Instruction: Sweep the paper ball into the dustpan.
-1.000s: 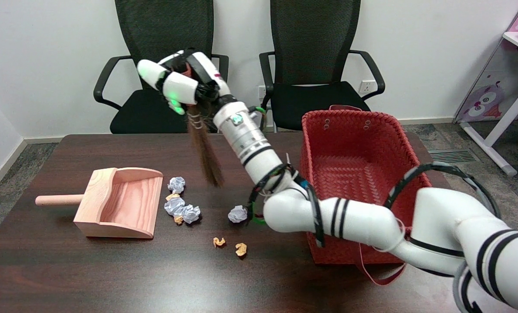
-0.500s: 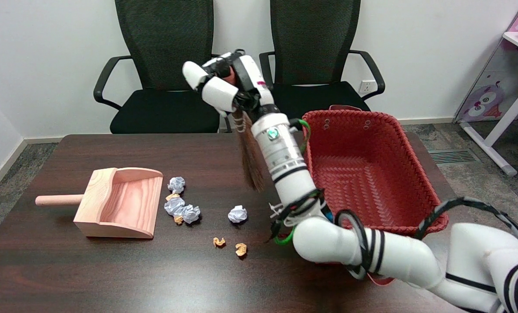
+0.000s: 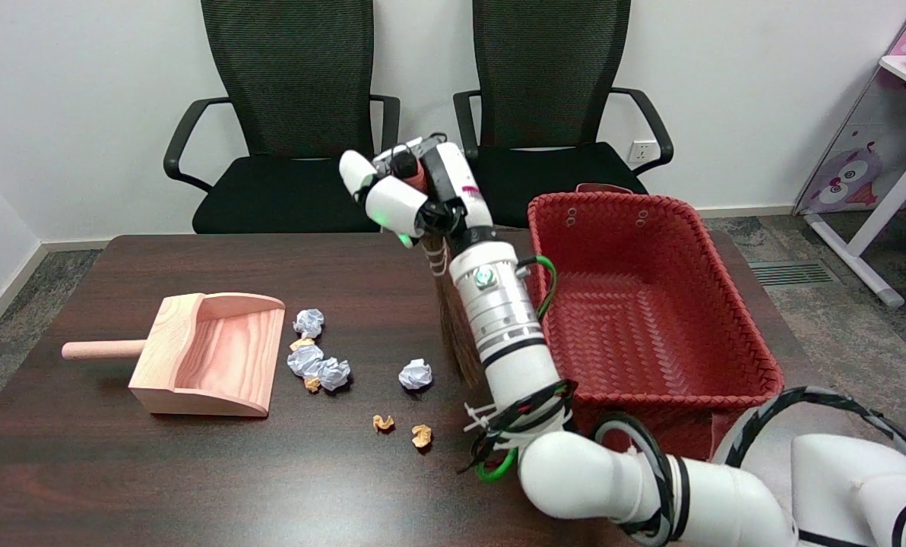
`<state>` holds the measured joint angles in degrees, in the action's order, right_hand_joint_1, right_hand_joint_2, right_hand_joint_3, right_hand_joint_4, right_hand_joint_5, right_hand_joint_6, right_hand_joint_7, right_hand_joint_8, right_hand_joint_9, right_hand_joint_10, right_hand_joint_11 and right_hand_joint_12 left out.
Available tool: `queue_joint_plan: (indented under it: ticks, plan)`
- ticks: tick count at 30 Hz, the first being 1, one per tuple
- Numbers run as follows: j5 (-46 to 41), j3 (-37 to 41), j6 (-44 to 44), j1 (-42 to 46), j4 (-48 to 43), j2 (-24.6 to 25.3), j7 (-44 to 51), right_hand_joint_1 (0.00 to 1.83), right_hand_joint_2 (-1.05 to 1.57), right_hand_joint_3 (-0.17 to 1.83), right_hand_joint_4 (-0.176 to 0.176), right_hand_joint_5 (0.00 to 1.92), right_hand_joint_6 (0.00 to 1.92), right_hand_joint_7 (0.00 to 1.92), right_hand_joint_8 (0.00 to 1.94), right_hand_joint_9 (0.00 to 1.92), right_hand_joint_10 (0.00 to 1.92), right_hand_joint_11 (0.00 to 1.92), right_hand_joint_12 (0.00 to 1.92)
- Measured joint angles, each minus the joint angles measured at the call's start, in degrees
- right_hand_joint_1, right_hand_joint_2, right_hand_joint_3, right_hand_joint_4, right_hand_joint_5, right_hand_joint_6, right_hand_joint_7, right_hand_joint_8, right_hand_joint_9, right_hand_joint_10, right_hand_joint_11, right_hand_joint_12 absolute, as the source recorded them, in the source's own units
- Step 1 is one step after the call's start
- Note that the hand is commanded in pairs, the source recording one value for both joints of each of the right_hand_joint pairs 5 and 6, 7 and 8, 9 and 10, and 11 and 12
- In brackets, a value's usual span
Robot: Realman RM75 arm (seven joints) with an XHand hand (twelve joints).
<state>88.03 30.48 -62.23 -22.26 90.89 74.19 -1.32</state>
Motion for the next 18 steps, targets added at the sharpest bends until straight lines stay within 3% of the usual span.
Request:
queue_joint_plan:
  ticks: [18]
  plan:
    - [-4.0,-2.5,-1.6,2.2,-6.3,5.5,6.1,1.02,1.57,1.56,0.176,1.92,1.92,1.92,1.92,1.92,1.92,1.92,1.92]
